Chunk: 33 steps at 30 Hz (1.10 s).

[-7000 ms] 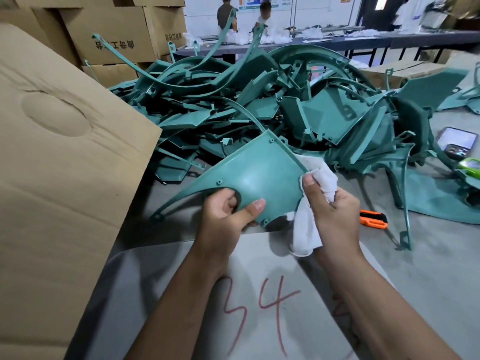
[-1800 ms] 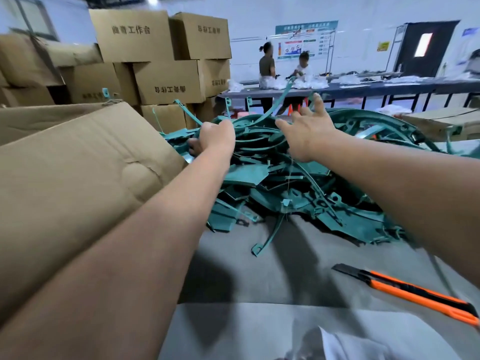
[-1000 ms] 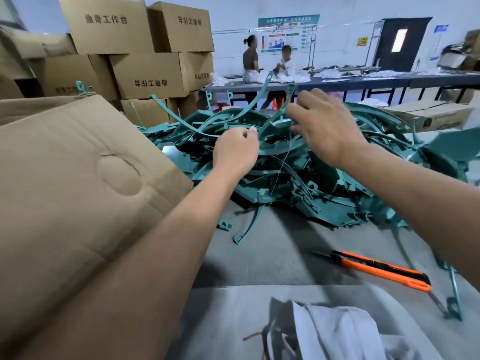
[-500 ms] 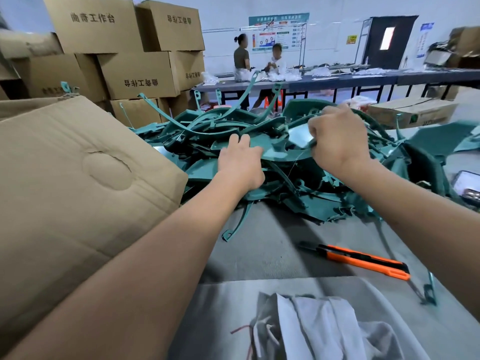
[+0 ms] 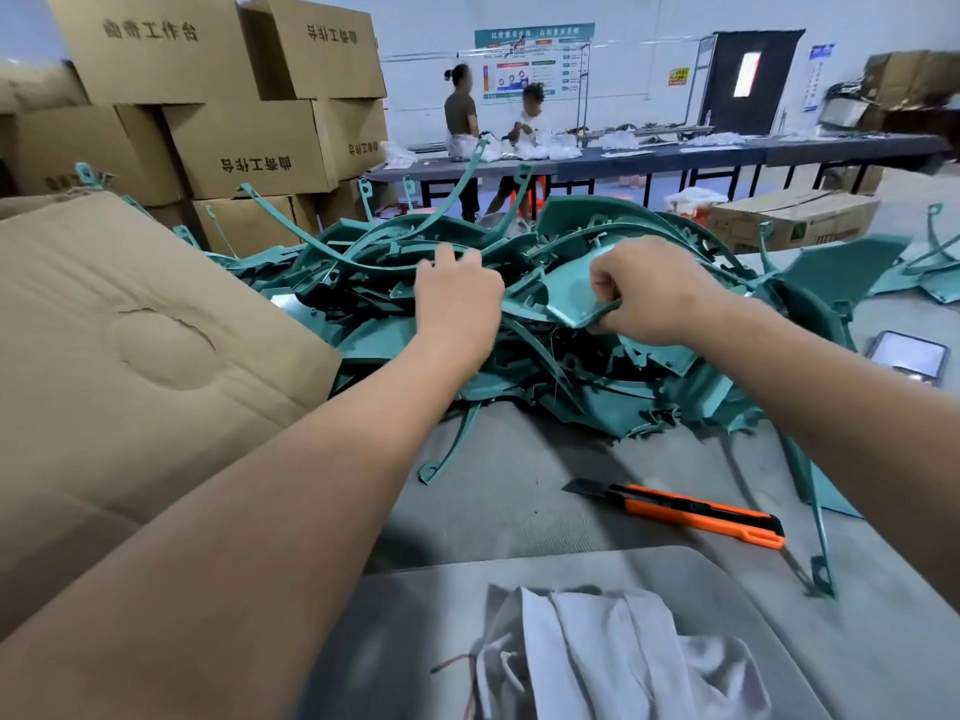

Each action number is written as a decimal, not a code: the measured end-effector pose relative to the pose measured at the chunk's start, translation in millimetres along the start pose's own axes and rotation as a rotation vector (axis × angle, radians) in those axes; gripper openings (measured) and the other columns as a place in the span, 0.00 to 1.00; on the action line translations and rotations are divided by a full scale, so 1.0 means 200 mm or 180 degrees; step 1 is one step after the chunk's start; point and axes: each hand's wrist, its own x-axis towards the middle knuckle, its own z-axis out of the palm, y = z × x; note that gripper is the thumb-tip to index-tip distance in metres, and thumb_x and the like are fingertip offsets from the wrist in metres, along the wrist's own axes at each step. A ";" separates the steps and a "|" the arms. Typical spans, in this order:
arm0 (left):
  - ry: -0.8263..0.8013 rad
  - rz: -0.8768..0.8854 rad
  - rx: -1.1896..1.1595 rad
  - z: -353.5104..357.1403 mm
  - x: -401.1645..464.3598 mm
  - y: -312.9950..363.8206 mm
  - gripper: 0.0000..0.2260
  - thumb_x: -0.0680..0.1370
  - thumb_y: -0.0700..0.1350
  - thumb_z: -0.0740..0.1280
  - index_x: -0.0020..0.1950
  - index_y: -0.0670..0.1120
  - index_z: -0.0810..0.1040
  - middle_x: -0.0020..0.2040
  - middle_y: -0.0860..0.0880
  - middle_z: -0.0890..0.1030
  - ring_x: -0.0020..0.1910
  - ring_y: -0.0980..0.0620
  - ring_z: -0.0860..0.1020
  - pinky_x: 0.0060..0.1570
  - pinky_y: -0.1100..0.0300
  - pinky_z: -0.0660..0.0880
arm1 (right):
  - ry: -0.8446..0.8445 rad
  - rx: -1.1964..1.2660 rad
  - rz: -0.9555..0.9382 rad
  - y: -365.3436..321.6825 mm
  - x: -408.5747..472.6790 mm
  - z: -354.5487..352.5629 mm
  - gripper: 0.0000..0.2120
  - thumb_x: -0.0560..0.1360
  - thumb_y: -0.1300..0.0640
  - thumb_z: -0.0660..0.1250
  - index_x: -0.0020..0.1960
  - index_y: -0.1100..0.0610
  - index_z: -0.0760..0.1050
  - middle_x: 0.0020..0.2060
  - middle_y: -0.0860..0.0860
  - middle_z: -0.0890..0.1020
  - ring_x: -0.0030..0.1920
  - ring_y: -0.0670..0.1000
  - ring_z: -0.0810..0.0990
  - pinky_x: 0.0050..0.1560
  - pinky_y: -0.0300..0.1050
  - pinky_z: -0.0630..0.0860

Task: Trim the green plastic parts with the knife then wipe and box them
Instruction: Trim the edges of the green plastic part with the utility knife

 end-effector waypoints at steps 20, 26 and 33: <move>0.0778 -0.2877 -0.3177 -0.13 -0.24 -0.49 0.05 0.69 0.41 0.60 0.35 0.45 0.73 0.36 0.47 0.77 0.39 0.39 0.74 0.38 0.56 0.69 | -0.0466 0.0718 -0.0337 -0.08 -0.01 0.28 0.22 0.85 0.59 0.63 0.79 0.55 0.70 0.81 0.60 0.59 0.81 0.60 0.56 0.79 0.47 0.51; 0.0928 -0.2543 -0.5456 -0.21 -0.29 -0.25 0.11 0.63 0.43 0.59 0.41 0.47 0.60 0.40 0.45 0.64 0.40 0.47 0.60 0.39 0.47 0.59 | 0.0737 0.0884 -0.0264 -0.08 -0.12 0.24 0.13 0.81 0.61 0.69 0.65 0.60 0.80 0.65 0.59 0.78 0.69 0.62 0.71 0.69 0.55 0.69; 0.0375 -0.1495 -0.5942 -0.10 -0.65 0.22 0.12 0.73 0.42 0.60 0.39 0.50 0.83 0.37 0.51 0.82 0.36 0.52 0.78 0.36 0.59 0.76 | -0.0716 0.0962 0.0185 0.00 -0.64 0.44 0.18 0.75 0.49 0.75 0.63 0.53 0.82 0.55 0.52 0.86 0.57 0.58 0.81 0.56 0.51 0.76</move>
